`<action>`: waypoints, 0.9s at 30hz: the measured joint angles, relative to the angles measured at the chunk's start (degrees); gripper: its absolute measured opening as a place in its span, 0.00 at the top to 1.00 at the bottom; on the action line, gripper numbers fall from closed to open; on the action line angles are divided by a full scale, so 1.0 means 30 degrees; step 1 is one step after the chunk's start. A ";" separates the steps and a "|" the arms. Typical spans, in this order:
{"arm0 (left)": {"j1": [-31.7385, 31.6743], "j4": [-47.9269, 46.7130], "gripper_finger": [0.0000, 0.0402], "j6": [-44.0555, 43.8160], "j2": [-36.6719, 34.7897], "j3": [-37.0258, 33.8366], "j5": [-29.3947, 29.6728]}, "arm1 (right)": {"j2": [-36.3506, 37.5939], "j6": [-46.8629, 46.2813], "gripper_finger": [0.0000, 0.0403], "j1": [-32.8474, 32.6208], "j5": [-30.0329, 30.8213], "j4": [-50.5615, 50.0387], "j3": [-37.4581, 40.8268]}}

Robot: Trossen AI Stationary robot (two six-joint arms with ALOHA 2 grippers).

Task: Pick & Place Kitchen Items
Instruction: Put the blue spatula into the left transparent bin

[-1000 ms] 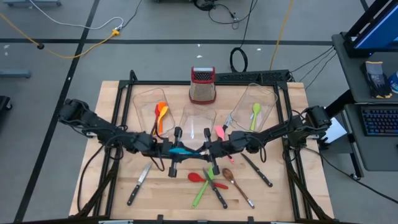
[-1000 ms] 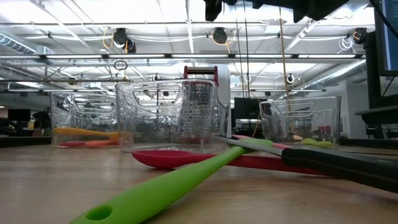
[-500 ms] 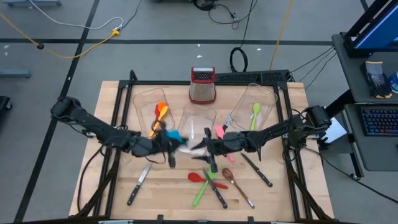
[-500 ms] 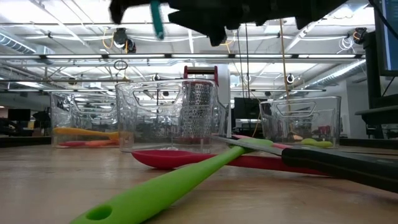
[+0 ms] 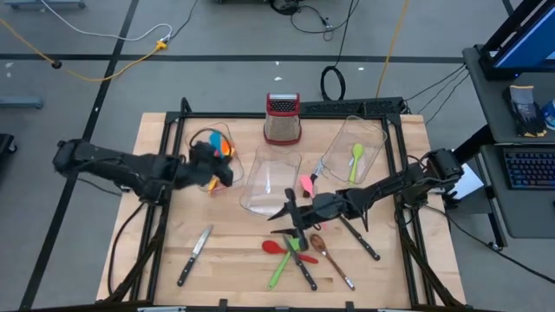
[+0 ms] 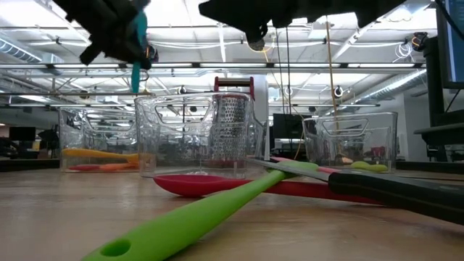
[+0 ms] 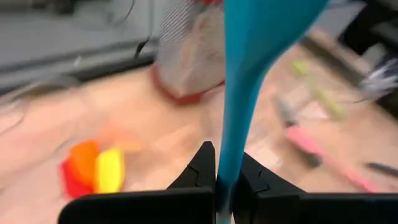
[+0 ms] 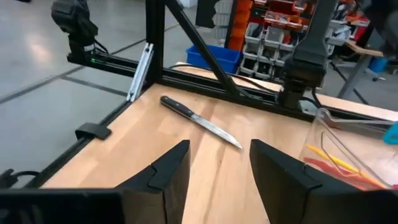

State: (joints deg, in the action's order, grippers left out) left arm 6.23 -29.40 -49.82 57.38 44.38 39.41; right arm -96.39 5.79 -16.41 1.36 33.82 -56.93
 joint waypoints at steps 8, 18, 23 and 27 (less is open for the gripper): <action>-0.5647 -0.2521 0.98 -0.0047 0.0316 0.0007 -0.7412 | 0.0039 -0.0034 0.61 -0.0057 0.0015 0.0010 0.0000; -1.0603 -0.3977 0.98 0.1586 0.1310 0.0022 -1.2232 | 0.0039 -0.0030 0.61 -0.0062 0.0028 -0.0410 0.0000; -1.1573 -0.3965 0.98 0.2505 0.2555 0.0023 -1.3661 | 0.0039 -0.0041 0.61 -0.0062 0.0013 -0.0659 0.0000; -1.1901 -0.4207 0.98 0.2962 0.3765 0.0022 -1.4282 | 0.0039 -0.0041 0.62 -0.0062 0.0017 -0.0683 0.0000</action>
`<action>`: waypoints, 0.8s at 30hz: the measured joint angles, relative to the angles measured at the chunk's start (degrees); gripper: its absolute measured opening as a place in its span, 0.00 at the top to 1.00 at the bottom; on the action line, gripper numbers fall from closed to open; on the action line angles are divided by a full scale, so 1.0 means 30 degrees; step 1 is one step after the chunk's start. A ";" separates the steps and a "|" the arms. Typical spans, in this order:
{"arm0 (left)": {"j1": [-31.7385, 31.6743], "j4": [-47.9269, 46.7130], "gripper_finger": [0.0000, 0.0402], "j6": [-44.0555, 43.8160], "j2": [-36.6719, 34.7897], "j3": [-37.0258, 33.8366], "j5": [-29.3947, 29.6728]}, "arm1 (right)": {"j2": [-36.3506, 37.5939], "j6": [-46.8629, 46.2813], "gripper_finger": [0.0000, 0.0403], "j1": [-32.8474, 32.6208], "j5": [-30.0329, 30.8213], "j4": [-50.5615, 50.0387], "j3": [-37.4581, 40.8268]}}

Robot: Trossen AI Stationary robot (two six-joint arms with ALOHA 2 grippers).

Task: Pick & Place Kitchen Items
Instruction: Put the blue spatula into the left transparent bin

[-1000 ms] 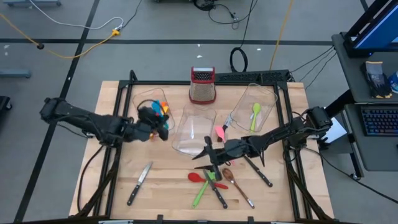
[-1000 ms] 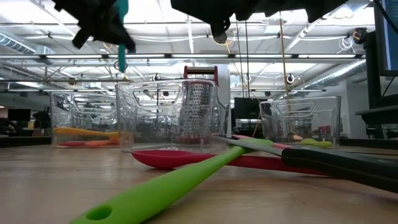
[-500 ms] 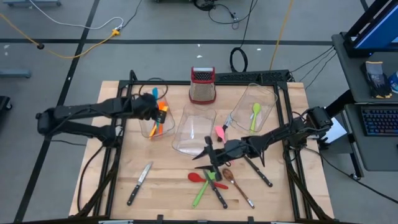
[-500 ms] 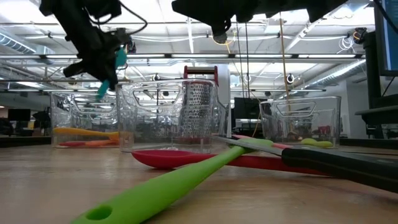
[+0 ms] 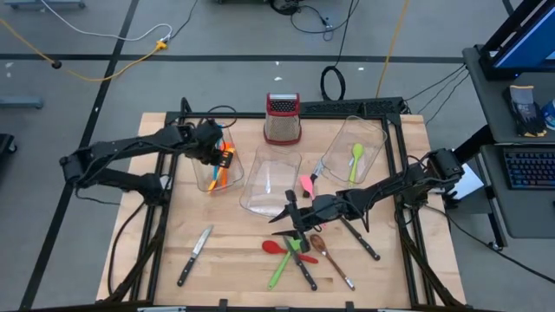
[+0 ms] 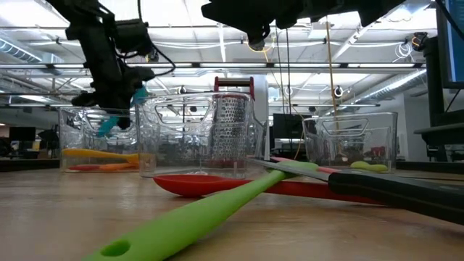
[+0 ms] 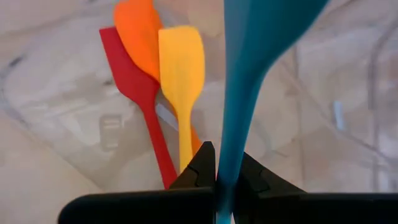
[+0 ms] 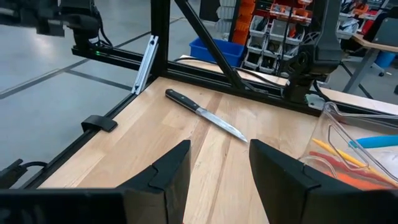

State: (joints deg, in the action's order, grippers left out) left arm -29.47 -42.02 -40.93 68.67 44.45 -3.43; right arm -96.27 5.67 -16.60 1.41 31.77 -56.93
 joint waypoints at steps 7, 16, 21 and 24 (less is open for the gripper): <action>-0.0044 -0.0801 0.98 0.0563 0.1629 0.0000 -0.0890 | 0.0000 0.0007 0.61 0.0000 0.0000 -0.0136 0.0007; -0.0031 -0.1714 0.98 0.0535 0.2030 0.0000 -0.0437 | 0.0000 0.0040 0.61 0.0000 0.0007 -0.0117 0.0015; -0.0026 -0.1647 0.97 0.0403 0.2030 0.0000 -0.0368 | 0.0000 0.0036 0.61 0.0000 0.0007 -0.0117 0.0015; 0.0081 -0.1647 0.98 0.0353 0.2037 0.0000 -0.0365 | 0.0000 0.0042 0.62 0.0000 0.0007 -0.0117 0.0015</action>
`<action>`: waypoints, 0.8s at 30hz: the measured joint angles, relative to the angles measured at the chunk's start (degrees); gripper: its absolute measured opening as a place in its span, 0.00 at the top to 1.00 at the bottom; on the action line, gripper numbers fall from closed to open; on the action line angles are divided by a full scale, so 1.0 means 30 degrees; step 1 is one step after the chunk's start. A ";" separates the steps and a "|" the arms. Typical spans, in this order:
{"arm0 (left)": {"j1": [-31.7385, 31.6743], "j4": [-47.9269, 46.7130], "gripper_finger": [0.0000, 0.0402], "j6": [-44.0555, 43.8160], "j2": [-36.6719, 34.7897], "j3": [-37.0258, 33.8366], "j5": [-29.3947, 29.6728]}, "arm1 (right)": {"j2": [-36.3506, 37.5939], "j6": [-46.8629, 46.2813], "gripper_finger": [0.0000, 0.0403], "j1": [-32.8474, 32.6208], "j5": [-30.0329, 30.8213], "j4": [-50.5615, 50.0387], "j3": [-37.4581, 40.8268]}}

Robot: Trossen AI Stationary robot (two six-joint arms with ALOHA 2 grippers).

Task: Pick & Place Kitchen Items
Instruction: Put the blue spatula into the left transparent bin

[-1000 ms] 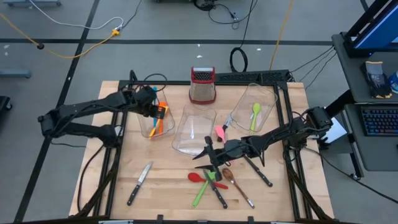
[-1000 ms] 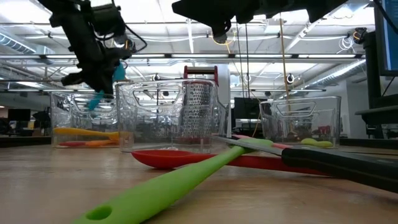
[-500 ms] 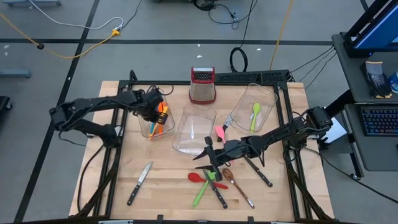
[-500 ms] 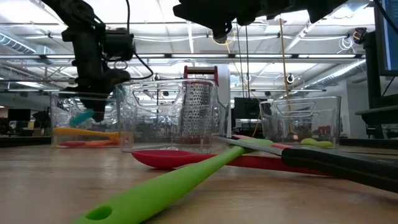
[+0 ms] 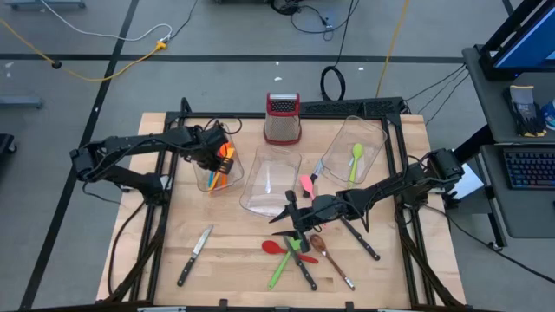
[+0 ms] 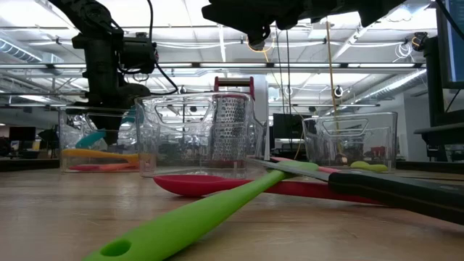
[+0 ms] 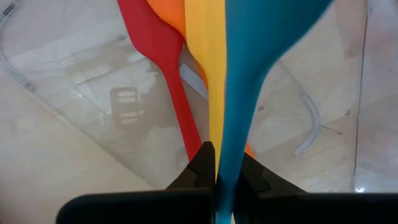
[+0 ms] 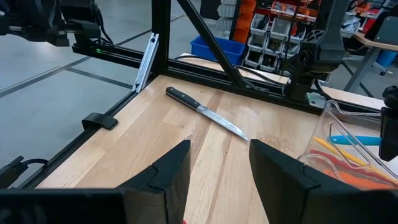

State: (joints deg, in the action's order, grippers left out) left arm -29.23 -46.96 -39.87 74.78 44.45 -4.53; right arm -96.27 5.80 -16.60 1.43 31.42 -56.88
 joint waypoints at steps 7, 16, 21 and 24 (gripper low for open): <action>0.0752 0.0067 0.96 -0.0433 0.0529 0.0000 0.0183 | 0.0000 -0.0005 0.61 0.0000 0.0000 0.0000 0.0000; 0.1179 0.0203 0.97 -0.0366 0.1644 -0.0007 0.0718 | 0.0000 -0.0122 0.61 0.0000 0.0000 0.0000 0.0000; 0.1179 0.0233 0.88 -0.0265 0.1608 -0.0007 0.1068 | 0.0000 -0.0122 0.61 0.0000 0.0000 0.0017 0.0000; 0.1186 0.0233 0.82 -0.0155 0.1625 -0.0007 0.1151 | 0.0000 -0.0128 0.61 0.0006 0.0000 0.0015 0.0000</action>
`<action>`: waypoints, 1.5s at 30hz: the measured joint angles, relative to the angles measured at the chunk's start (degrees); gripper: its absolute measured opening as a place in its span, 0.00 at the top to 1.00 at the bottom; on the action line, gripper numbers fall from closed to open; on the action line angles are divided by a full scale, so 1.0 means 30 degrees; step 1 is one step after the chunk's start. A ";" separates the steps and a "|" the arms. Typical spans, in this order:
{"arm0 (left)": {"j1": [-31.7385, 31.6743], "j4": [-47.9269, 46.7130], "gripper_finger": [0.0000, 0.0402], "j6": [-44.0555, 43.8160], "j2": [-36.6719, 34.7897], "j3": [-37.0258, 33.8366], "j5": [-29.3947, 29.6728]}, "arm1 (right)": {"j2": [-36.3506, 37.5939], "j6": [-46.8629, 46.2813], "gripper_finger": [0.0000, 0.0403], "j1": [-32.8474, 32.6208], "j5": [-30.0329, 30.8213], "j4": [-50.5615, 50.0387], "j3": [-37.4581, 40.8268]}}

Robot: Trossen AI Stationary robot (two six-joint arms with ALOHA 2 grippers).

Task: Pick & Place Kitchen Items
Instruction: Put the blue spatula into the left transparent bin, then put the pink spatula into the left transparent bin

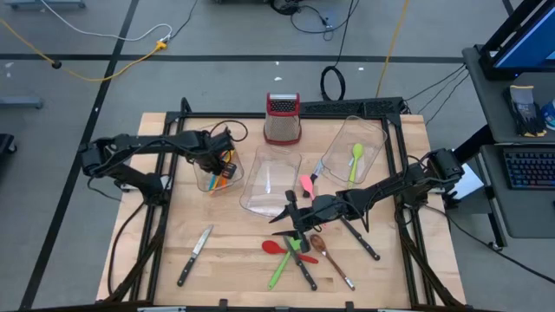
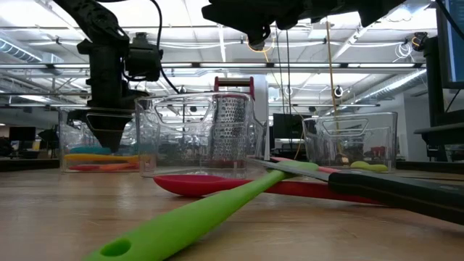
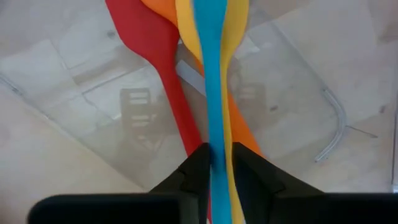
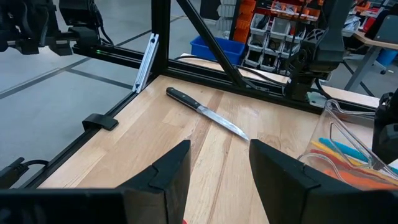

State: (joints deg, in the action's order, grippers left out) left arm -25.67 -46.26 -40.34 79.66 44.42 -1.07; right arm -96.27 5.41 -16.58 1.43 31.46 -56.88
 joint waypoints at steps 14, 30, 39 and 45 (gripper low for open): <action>-0.0007 -0.0058 0.62 0.0369 -0.0708 0.0000 -0.0225 | 0.0000 -0.0019 0.62 -0.0006 0.0000 0.0000 0.0000; 0.1732 0.0190 0.62 0.0906 -0.8023 0.0000 -0.0362 | 0.0000 -0.0164 0.62 -0.0006 0.0000 -0.1305 0.0000; 0.6627 0.2923 0.62 0.4017 -1.1092 0.0000 0.2282 | 0.0007 -0.2557 0.62 -0.0006 0.0022 -0.5961 0.0000; 0.9821 0.4617 0.62 0.6138 -1.1591 0.0000 0.3411 | 0.0078 -0.4485 0.62 -0.0006 0.0080 -0.8853 0.0000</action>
State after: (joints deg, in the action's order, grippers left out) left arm 3.79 -32.41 -21.92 44.88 44.42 9.16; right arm -96.03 -8.04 -16.60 1.67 4.90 -56.88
